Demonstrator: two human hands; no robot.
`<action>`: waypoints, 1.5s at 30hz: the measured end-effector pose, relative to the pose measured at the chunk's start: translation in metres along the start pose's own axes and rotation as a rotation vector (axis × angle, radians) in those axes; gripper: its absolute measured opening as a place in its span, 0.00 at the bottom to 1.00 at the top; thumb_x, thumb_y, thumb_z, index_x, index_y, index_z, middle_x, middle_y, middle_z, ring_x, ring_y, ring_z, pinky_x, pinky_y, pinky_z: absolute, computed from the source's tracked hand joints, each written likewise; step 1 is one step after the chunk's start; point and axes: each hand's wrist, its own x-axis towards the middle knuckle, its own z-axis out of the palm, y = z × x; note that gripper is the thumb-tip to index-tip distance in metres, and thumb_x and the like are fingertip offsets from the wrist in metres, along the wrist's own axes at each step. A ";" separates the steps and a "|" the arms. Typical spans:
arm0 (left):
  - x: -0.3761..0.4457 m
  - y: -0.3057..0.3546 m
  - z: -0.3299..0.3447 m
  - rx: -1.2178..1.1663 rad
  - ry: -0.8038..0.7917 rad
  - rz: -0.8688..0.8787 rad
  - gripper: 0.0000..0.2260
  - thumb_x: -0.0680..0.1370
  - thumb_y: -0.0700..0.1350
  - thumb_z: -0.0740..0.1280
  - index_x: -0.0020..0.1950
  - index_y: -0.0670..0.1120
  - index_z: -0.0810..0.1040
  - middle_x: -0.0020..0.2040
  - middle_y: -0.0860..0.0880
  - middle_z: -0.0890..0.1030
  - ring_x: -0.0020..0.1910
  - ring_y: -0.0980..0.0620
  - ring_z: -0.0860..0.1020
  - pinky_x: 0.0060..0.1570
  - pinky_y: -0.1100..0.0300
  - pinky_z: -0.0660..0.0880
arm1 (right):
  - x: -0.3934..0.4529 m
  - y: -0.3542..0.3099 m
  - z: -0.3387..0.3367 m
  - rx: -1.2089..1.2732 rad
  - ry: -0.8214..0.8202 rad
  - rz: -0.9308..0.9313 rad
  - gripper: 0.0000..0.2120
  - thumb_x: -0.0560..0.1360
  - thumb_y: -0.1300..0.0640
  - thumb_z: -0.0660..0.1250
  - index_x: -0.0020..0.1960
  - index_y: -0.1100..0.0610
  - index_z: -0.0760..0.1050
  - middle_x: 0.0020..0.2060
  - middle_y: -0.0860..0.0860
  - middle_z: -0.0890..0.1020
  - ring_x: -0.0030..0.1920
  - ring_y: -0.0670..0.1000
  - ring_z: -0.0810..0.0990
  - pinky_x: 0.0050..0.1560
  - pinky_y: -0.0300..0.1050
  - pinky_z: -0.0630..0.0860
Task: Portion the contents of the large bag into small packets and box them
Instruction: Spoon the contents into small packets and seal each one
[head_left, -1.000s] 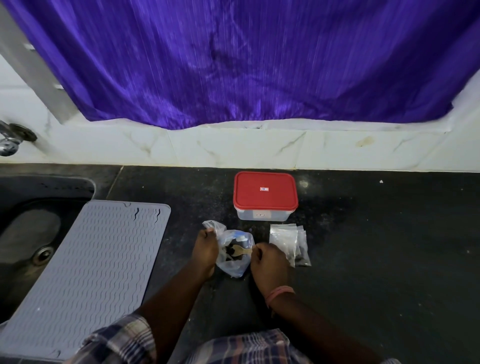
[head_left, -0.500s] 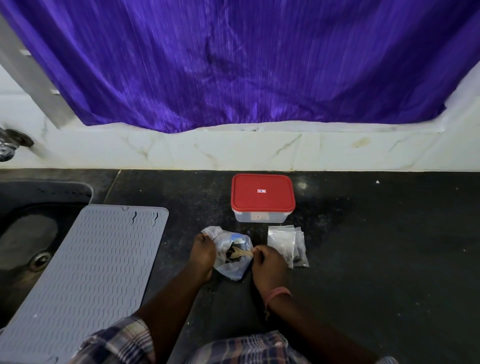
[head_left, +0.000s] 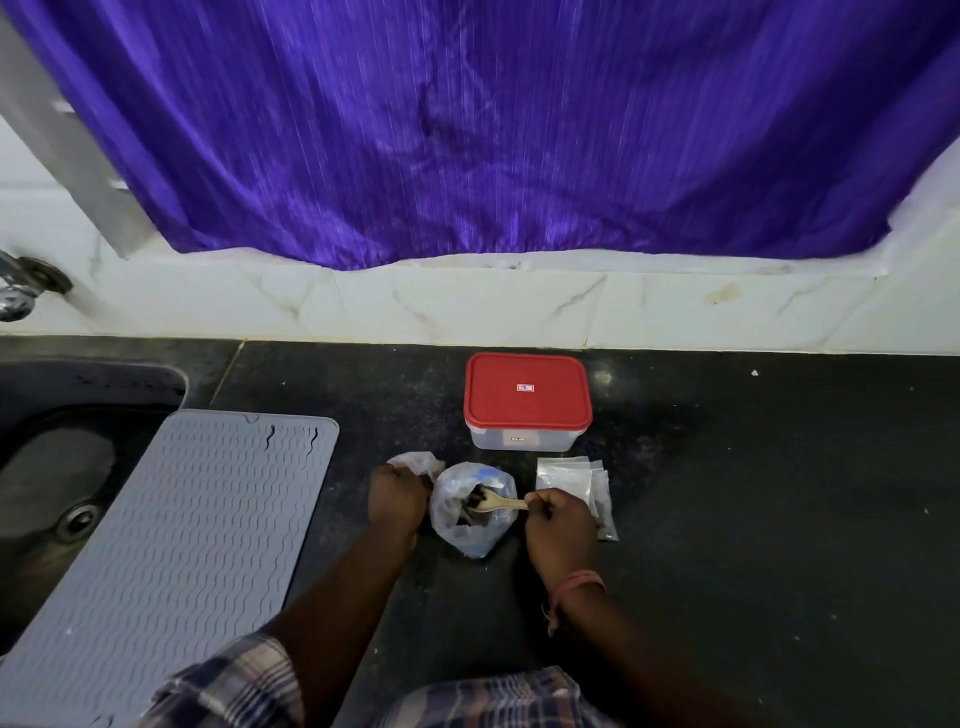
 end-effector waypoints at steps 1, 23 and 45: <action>0.001 0.003 -0.004 0.013 0.057 -0.015 0.10 0.79 0.46 0.65 0.46 0.40 0.79 0.43 0.43 0.84 0.38 0.49 0.80 0.45 0.53 0.78 | 0.001 -0.001 -0.002 -0.003 0.003 0.005 0.08 0.77 0.63 0.68 0.47 0.57 0.85 0.43 0.53 0.86 0.46 0.52 0.83 0.50 0.41 0.75; -0.012 0.032 -0.034 0.139 0.101 0.155 0.13 0.75 0.46 0.71 0.59 0.50 0.79 0.51 0.48 0.85 0.46 0.49 0.84 0.52 0.45 0.82 | -0.003 -0.017 -0.025 0.152 0.012 -0.061 0.07 0.76 0.60 0.69 0.41 0.54 0.85 0.33 0.47 0.83 0.39 0.47 0.81 0.44 0.43 0.76; -0.042 0.042 -0.029 0.236 0.024 0.408 0.18 0.79 0.43 0.69 0.69 0.48 0.78 0.53 0.49 0.85 0.52 0.51 0.83 0.51 0.59 0.77 | -0.007 -0.056 0.006 0.008 -0.023 -0.378 0.06 0.77 0.60 0.68 0.47 0.56 0.84 0.43 0.49 0.86 0.46 0.47 0.82 0.48 0.41 0.77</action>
